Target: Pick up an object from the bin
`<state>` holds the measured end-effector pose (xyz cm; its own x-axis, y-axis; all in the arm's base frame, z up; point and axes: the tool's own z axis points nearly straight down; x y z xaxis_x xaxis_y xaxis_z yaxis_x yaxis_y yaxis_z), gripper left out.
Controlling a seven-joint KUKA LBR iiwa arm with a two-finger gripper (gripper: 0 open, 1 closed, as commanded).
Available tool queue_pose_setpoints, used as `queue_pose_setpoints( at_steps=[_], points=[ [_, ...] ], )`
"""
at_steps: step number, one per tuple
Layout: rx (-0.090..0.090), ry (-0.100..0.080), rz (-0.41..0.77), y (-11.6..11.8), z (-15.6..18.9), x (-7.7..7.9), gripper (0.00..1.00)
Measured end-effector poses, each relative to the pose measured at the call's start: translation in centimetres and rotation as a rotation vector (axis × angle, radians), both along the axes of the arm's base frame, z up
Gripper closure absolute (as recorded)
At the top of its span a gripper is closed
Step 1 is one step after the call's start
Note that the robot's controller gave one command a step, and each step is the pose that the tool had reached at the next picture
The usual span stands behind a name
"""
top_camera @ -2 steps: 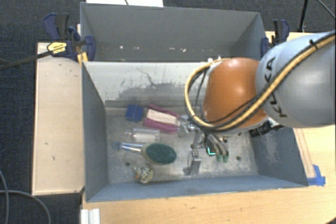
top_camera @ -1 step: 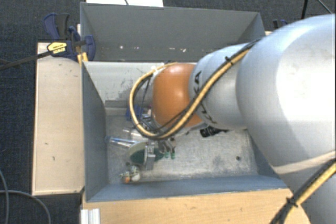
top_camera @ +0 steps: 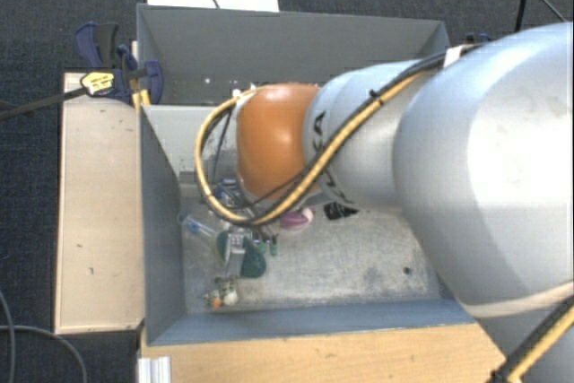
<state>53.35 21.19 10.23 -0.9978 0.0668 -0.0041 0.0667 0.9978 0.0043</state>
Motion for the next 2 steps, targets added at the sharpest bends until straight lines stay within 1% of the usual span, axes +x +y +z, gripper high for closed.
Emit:
queue_pose_setpoints(
  at_steps=[1,2],
  points=[
    [-0.004,0.005,-0.178,-3.5,-0.2,-1.4,0.00],
    [0.001,-0.001,-0.395,-3.4,-3.0,-0.7,0.00]
  ],
)
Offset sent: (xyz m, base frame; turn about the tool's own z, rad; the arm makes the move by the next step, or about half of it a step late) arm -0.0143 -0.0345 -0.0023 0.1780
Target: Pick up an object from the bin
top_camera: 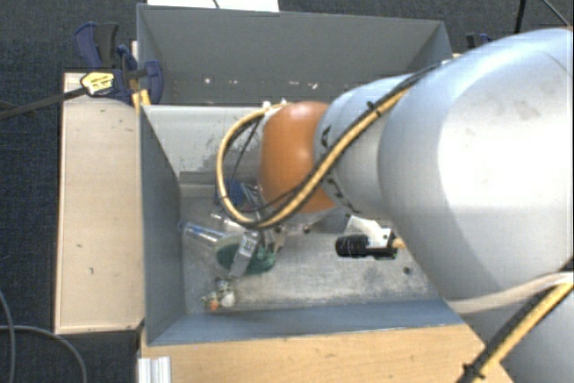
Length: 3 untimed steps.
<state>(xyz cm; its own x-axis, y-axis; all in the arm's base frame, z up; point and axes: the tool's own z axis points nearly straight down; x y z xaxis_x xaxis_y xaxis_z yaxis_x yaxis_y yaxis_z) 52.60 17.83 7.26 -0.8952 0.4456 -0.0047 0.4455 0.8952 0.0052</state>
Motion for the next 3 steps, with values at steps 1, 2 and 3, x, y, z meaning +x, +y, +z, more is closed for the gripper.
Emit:
queue_pose_setpoints(
  at_steps=[1,2,3],
  points=[
    [0.003,-0.006,-0.122,-1.2,0.1,-2.0,0.00],
    [0.002,-0.022,-0.128,-1.5,0.6,-1.5,1.00],
    [0.000,0.001,-0.122,-1.5,4.8,-1.3,1.00]
  ],
)
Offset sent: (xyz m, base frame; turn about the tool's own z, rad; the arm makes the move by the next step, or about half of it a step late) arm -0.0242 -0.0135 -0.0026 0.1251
